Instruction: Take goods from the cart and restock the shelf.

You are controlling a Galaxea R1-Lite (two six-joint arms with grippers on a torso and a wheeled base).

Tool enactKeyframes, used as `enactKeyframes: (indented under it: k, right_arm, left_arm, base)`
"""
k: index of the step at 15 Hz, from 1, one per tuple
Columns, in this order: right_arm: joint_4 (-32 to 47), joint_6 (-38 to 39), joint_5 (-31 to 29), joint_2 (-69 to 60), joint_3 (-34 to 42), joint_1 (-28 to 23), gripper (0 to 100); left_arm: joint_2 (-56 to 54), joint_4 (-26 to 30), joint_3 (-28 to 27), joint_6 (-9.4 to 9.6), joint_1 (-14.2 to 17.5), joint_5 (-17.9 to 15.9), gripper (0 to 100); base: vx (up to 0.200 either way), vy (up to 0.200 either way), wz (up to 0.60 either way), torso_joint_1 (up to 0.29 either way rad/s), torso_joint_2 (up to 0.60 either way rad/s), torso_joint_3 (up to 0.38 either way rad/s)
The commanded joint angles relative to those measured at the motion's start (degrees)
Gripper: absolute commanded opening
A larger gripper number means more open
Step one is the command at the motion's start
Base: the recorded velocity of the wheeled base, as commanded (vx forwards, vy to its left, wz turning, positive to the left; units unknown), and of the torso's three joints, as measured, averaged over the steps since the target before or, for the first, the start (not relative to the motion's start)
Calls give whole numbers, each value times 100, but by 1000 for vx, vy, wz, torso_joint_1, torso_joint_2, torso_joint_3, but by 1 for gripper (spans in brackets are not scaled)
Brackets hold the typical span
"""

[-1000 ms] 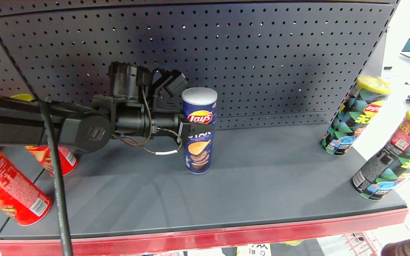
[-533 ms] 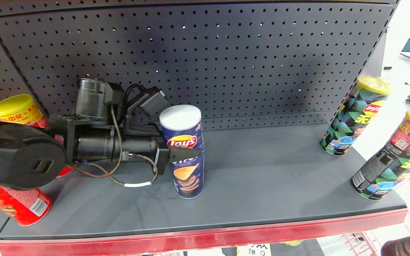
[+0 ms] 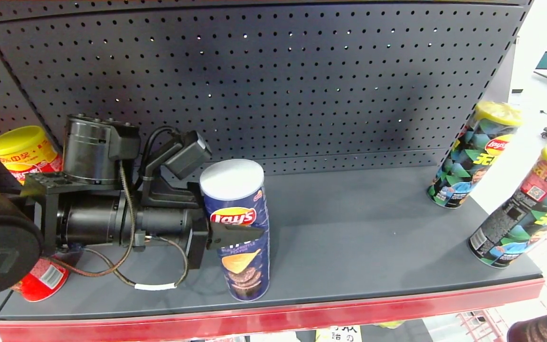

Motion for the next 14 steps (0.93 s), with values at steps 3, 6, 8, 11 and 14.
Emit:
enactKeyframes:
  k: [3,6,8,11,14]
  right_arm:
    - [-1,-6,2,8,-8,1,0]
    - [-1,-6,-7,0,-34,1,0]
    - [8,-6,-7,0,-34,1,0]
    - [-1,-6,2,8,-60,1,0]
    - [8,-6,2,0,-87,1,0]
  left_arm:
    - [7,-8,56,214,-79,-7,0]
    - [-46,1,82,206,-158,-25,0]
    - [-55,1,91,223,-193,-69,0]
    - [-108,-8,258,250,-193,-104,0]
    - [-178,-17,539,478,-193,-104,0]
  base:
    - [0,0,0,0,0,0]
    - [0,0,0,0,0,0]
    - [0,0,0,0,0,0]
    - [0,0,0,0,0,0]
    - [0,0,0,0,0,0]
